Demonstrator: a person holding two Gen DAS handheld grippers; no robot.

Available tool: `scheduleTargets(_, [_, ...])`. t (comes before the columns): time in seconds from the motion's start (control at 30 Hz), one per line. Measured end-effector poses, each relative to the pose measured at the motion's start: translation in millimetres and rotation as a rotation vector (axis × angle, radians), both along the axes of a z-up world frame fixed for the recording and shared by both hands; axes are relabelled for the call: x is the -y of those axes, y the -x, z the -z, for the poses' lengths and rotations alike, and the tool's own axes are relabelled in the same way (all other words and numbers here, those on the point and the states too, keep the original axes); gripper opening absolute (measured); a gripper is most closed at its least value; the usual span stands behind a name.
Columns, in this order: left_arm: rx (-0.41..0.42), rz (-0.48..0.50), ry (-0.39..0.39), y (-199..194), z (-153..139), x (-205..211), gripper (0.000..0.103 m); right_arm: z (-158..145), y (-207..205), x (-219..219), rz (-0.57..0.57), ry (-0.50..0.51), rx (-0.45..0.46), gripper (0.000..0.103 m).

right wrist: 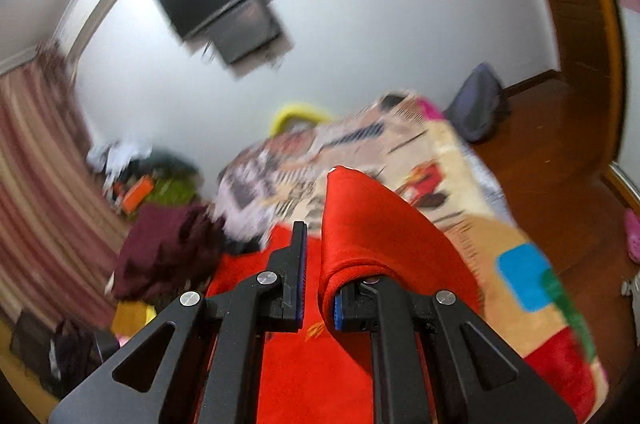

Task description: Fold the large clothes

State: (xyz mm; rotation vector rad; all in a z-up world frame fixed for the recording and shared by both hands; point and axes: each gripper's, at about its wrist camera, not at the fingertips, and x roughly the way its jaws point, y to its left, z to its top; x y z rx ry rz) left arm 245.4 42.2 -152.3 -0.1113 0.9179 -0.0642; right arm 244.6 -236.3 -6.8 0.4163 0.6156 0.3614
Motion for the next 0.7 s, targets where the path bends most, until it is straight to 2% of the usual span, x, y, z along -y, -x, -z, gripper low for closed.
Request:
scheduleTargets(0.13, [-0.005, -0.034, -0.024, 4.9, 6.0, -11.6, 0.089, 35.9, -2.3, -44.0, -0.139, -0.007, -0.119, 0.009])
scheduleTargets(0.27, [-0.023, -0.051, -0.018, 9.9, 12.0, -20.6, 0.089, 88.0, 0.5, -88.3, -0.249, 0.103, -0.238, 0.009])
scheduleTargets(0.37, [-0.028, -0.060, -0.028, 14.4, 13.5, -24.9, 0.089, 116.1, 2.0, -107.1, -0.299, 0.200, -0.303, 0.009])
scheduleTargets(0.57, [-0.039, -0.053, -0.055, 18.6, 15.5, -22.6, 0.089, 135.6, 9.9, -111.2, -0.342, 0.359, -0.353, 0.010])
scheduleTargets(0.7, [-0.029, -0.016, -0.063, 16.6, 8.4, -11.5, 0.089, 130.5, 11.3, -103.9, -0.395, 0.377, -0.397, 0.016])
